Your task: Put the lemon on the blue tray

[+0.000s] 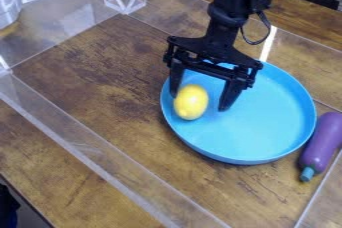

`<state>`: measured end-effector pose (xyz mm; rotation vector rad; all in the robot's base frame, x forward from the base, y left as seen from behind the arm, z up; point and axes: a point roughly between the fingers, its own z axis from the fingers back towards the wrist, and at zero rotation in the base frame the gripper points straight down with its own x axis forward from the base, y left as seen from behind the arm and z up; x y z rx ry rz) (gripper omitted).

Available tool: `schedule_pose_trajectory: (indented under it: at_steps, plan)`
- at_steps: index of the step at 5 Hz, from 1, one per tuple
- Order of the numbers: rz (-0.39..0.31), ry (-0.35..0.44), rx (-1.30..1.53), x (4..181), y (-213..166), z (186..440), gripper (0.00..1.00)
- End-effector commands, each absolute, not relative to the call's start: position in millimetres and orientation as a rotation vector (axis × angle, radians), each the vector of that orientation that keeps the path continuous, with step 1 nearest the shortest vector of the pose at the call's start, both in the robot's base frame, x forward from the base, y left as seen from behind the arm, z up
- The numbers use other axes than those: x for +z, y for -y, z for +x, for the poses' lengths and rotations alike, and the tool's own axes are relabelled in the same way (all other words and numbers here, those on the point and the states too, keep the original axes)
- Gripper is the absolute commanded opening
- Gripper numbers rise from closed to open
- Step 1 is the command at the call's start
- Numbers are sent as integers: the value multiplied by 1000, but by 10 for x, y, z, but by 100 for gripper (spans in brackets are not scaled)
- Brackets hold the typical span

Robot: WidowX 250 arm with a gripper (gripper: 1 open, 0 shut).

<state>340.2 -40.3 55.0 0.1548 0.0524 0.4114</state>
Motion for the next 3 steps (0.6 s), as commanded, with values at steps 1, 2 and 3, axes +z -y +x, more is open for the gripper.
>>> schedule_pose_trajectory:
  at_steps: [1,2,3]
  plan:
    - [137,-13,487,691,268,3445,100]
    - [144,-25,501,636,204,3491,100]
    - [145,-38,515,568,147,3536,100]
